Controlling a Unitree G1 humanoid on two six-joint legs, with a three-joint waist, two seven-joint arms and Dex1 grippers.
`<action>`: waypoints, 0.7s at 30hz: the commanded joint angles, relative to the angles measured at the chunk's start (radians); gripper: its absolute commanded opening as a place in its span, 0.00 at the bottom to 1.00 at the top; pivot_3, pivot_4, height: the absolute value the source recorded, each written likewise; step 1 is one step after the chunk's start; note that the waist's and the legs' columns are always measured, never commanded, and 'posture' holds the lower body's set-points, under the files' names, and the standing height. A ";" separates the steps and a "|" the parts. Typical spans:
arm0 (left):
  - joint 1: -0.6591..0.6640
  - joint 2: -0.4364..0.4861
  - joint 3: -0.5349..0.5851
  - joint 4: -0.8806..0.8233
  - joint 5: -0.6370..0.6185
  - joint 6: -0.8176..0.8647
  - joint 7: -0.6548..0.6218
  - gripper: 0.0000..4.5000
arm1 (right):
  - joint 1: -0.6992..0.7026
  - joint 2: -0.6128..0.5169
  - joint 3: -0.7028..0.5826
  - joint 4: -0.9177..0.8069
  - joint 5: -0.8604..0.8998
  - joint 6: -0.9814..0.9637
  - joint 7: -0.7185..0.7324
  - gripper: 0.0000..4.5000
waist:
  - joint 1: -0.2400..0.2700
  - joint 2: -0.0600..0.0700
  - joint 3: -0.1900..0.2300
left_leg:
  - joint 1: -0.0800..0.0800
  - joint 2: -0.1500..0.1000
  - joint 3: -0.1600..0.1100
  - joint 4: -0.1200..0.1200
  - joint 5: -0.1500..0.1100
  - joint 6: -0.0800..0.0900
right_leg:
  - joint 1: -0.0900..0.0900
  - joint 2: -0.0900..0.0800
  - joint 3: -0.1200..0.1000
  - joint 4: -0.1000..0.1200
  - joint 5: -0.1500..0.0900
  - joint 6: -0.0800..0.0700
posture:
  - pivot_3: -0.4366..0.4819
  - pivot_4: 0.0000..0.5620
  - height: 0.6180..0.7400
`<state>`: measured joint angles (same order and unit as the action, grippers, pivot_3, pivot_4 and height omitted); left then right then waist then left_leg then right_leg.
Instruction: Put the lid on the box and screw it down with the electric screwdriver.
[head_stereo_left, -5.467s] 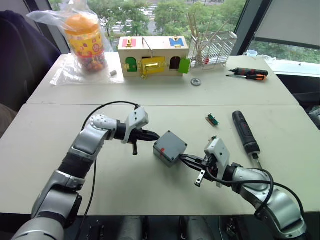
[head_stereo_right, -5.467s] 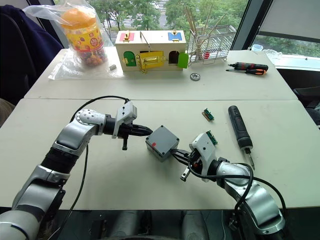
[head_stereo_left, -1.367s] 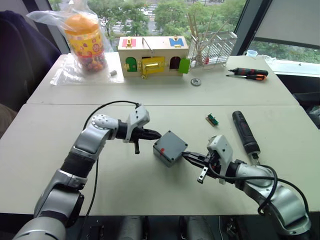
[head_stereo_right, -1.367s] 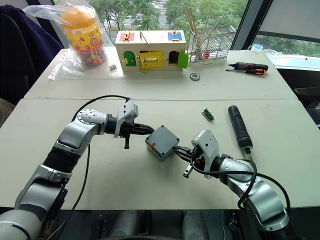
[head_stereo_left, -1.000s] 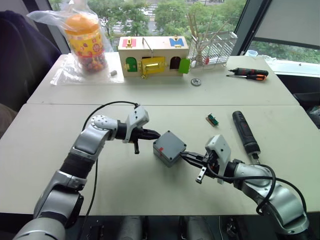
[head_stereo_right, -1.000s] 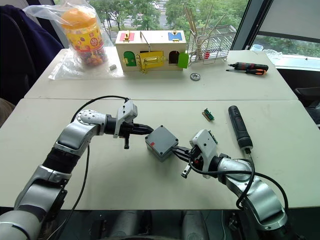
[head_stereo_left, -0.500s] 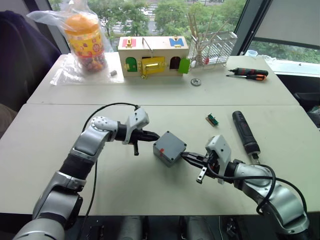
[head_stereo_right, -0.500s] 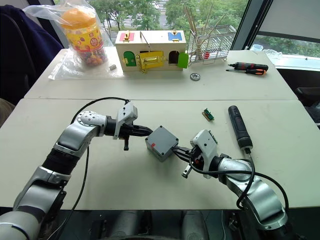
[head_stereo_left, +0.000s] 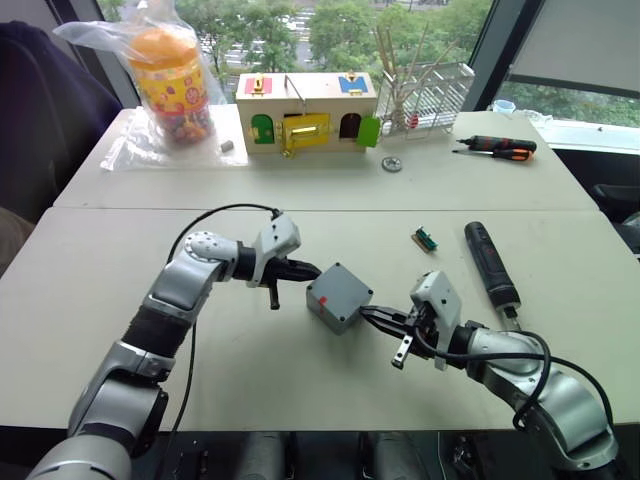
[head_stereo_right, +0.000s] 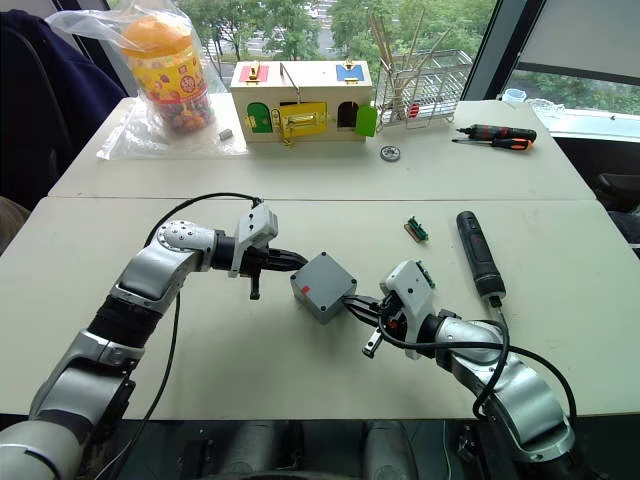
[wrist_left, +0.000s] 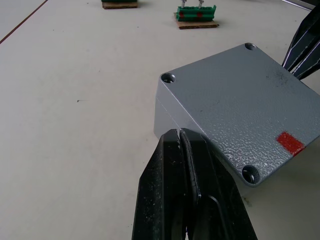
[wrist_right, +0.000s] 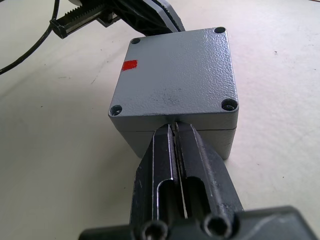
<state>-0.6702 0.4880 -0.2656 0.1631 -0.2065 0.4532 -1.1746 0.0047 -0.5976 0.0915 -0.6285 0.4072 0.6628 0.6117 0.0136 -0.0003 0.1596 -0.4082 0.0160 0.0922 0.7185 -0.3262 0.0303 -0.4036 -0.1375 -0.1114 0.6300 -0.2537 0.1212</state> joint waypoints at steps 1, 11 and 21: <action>-0.013 -0.004 0.005 -0.022 -0.006 -0.004 0.002 0.00 | -0.006 0.004 -0.006 -0.028 0.002 -0.013 -0.005 0.01 | 0.000 0.000 0.000 | 0.000 0.000 0.000 0.000 0.000 0.000 | 0.000 0.000 0.000 0.000 0.000 0.000 | 0.48 0.27 0.76; -0.023 0.008 0.026 0.066 0.021 -0.049 0.038 0.00 | 0.052 -0.037 -0.010 -0.071 0.031 0.021 0.021 0.01 | -0.001 0.000 0.000 | 0.000 0.000 0.000 0.000 0.000 0.000 | 0.000 0.000 0.000 0.000 0.000 0.000 | 0.48 0.27 0.76; 0.047 -0.006 -0.016 0.025 0.034 -0.060 0.025 0.00 | -0.024 0.012 0.055 0.027 -0.029 0.006 -0.010 0.01 | 0.000 0.000 0.000 | 0.000 0.000 0.000 0.000 0.000 0.000 | 0.000 0.000 0.000 0.000 0.000 0.000 | 0.48 0.27 0.76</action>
<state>-0.6243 0.4877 -0.2736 0.2355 -0.1679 0.3915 -1.1435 -0.0050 -0.5936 0.1431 -0.6020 0.3906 0.6883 0.6108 0.0132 -0.0003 0.1596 -0.4084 0.0160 0.0923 0.7185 -0.3262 0.0304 -0.4038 -0.1376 -0.1114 0.6300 -0.2537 0.1212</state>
